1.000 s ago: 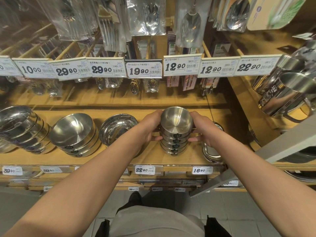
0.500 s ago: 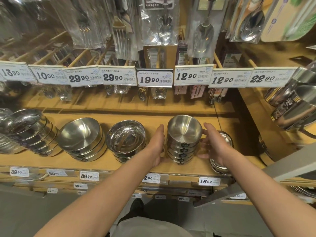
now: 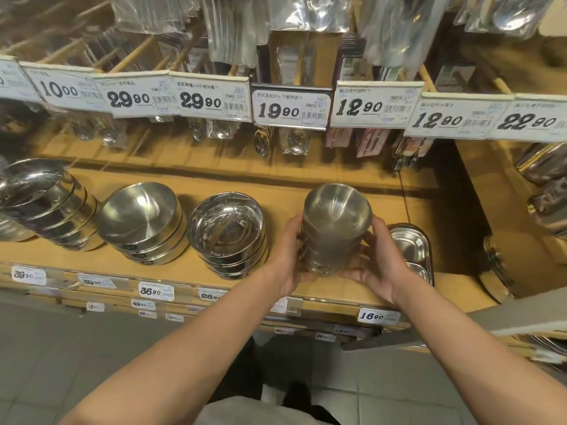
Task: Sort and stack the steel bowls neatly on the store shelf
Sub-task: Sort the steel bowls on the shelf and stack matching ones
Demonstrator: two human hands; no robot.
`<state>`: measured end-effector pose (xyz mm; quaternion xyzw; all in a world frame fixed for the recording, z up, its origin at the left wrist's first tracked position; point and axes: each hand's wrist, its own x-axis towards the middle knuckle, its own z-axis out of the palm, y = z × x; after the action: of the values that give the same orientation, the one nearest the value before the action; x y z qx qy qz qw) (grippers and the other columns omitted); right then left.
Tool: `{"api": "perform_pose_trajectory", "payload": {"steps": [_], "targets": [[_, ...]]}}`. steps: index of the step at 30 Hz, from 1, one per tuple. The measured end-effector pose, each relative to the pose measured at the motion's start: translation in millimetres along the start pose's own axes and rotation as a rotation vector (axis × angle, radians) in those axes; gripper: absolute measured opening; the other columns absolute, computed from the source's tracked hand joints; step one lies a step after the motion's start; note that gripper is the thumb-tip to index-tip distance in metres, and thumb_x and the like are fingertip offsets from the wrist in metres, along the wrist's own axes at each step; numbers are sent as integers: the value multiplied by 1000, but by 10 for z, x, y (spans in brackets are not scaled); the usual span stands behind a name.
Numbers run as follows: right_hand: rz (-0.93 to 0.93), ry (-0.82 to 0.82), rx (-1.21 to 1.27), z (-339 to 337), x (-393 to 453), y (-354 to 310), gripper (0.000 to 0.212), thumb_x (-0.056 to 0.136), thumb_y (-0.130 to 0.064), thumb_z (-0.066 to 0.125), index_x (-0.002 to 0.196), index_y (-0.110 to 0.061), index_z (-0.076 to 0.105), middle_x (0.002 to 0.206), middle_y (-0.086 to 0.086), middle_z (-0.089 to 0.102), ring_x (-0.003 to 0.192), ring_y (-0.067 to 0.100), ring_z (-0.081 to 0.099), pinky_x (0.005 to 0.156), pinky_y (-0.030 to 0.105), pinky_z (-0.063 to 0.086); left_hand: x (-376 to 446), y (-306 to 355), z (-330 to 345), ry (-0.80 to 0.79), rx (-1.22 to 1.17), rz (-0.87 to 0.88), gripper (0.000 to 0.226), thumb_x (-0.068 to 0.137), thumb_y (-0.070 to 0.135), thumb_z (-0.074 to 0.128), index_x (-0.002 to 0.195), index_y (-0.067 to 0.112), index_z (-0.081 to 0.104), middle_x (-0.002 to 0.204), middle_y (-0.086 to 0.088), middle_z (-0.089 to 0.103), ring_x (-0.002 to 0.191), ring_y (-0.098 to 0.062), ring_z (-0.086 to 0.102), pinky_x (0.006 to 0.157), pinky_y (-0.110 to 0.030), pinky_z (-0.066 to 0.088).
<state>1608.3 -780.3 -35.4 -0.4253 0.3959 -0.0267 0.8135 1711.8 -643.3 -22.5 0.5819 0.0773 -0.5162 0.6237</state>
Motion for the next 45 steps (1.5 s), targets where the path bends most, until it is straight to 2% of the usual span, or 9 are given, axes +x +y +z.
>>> {"api": "perform_pose_trajectory", "payload": {"steps": [3, 9, 18, 25, 28, 33, 37, 41, 45], "targets": [[9, -10, -30, 51, 123, -77, 47, 88, -73, 50, 105, -31, 64, 115, 9, 64, 108, 33, 64, 70, 44, 63, 117, 78, -3, 50, -37, 7, 44, 88, 73, 48, 88, 31, 63, 77, 2, 74, 88, -22, 67, 76, -40, 61], [1, 67, -38, 186, 486, -285, 52, 90, -66, 52, 109, -21, 68, 115, 10, 62, 66, 20, 72, 65, 45, 62, 406, 211, 22, 20, -143, 125, 56, 96, 61, 43, 60, 36, 77, 65, 6, 75, 58, -8, 72, 47, -25, 56], [-15, 69, -106, 333, 930, -542, 62, 94, -66, 44, 135, -22, 60, 122, 11, 53, 95, 26, 50, 64, 43, 61, 830, 421, 68, 18, -256, 236, 49, 103, 53, 34, 88, 19, 66, 63, 1, 75, 53, -11, 72, 43, -23, 53], [24, 67, -100, 370, 1078, -654, 65, 91, -73, 44, 128, -23, 62, 115, 12, 44, 96, 27, 43, 65, 50, 63, 1002, 493, 102, 17, -293, 290, 67, 102, 48, 36, 57, 24, 79, 61, 3, 74, 52, -9, 71, 42, -22, 52], [19, 62, -102, 364, 1079, -648, 65, 91, -73, 44, 129, -24, 62, 115, 12, 45, 103, 28, 42, 71, 49, 62, 983, 499, 117, 37, -295, 272, 57, 103, 47, 35, 73, 18, 74, 56, 4, 72, 48, -7, 69, 38, -21, 50], [7, 133, -61, 287, 1030, -570, 58, 98, -62, 40, 137, -23, 57, 102, 6, 48, 93, 22, 47, 90, 54, 56, 897, 479, 127, 126, -273, 297, 35, 102, 46, 40, 91, 22, 63, 61, 8, 74, 54, -3, 70, 43, -19, 53], [32, 196, -5, 234, 793, -416, 46, 97, -57, 47, 114, -18, 64, 96, 5, 47, 87, 20, 47, 90, 54, 56, 695, 368, 137, 184, -156, 279, 45, 98, 49, 43, 103, 18, 75, 93, 0, 79, 92, -18, 73, 83, -35, 58], [57, 187, -32, 192, 387, -162, 35, 99, -49, 50, 104, -16, 61, 92, 4, 49, 84, 18, 49, 86, 49, 58, 183, 77, 28, 108, 13, 233, 42, 99, 52, 44, 77, 39, 76, 69, 24, 73, 83, -3, 69, 73, -29, 54], [82, 136, -88, 182, -19, 111, 33, 100, -45, 53, 109, -15, 62, 112, 9, 57, 107, 22, 57, 75, 41, 60, -349, -257, -322, 47, 102, 88, 30, 98, 54, 48, 105, 29, 61, 98, 7, 68, 91, -10, 67, 73, -31, 58]]}}
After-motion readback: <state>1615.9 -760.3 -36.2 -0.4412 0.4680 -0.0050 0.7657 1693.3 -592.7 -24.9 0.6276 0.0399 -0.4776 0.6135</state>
